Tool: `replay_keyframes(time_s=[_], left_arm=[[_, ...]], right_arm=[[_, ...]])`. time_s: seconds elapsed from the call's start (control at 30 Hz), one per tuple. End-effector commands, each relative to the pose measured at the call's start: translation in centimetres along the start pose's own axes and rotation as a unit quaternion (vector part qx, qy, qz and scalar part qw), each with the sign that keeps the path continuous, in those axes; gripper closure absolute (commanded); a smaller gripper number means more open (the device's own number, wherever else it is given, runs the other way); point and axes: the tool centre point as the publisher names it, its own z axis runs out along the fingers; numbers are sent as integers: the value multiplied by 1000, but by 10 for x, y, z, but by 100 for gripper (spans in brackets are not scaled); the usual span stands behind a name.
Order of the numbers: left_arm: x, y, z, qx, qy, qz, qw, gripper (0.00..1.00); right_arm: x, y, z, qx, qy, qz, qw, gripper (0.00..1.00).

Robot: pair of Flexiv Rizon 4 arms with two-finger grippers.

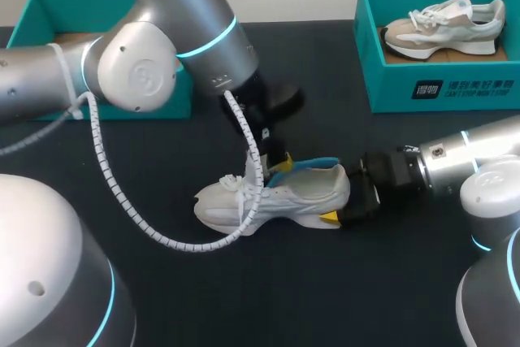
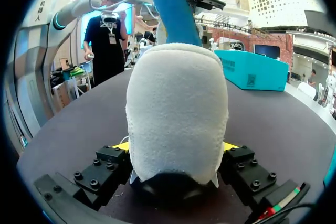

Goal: Take the shoe out of the shoebox, open the shoe tongue, remove and reinsert the insole, then place the shoe into the shoebox

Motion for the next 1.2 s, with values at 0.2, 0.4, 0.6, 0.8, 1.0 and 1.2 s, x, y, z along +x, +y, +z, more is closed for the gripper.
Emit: replay_keyframes(time_s=[0.2, 0.4, 0.6, 0.8, 1.0, 1.2], left_arm=[[11, -19, 11, 25, -4, 25, 999, 100], [15, -17, 25, 54, -31, 56, 996, 100], [19, -15, 30, 68, -80, 78, 991, 67], [16, -18, 32, 79, -113, 89, 986, 55], [11, -25, 39, 76, -143, 104, 981, 55], [4, -31, 51, 67, -178, 118, 975, 58]], right_arm=[[-1, -4, 3, 2, 0, 1, 1000, 100], [-1, -4, 3, 2, 0, 1, 1000, 100], [-1, -4, 3, 2, 0, 1, 1000, 100], [-1, -4, 3, 2, 0, 1, 1000, 100], [-1, -4, 3, 2, 0, 1, 1000, 100], [-1, -4, 3, 2, 0, 1, 1000, 100]])
